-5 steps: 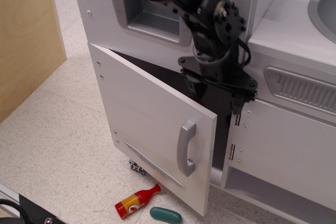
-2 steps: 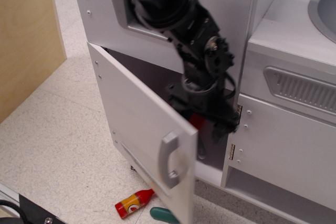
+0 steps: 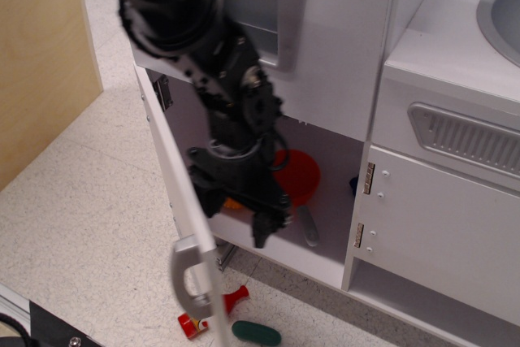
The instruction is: Open low fridge
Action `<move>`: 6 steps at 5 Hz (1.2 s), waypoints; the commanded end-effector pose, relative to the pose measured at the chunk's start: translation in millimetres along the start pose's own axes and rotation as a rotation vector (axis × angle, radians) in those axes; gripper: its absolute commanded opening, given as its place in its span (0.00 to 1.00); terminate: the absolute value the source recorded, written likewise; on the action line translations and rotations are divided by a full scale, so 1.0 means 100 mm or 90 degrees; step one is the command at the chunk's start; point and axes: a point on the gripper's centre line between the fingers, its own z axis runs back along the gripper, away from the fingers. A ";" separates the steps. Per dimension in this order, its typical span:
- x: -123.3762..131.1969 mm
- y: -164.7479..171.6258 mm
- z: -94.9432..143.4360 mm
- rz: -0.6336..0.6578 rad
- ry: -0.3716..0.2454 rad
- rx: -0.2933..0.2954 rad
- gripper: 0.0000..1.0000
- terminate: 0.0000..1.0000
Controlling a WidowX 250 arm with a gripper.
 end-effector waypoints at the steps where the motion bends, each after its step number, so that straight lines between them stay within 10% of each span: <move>1: -0.24 0.66 0.06 -0.011 0.005 0.049 1.00 0.00; 5: -0.50 1.33 0.08 -0.006 0.031 0.111 1.00 0.00; 6: -0.50 1.33 0.08 -0.006 0.031 0.111 1.00 1.00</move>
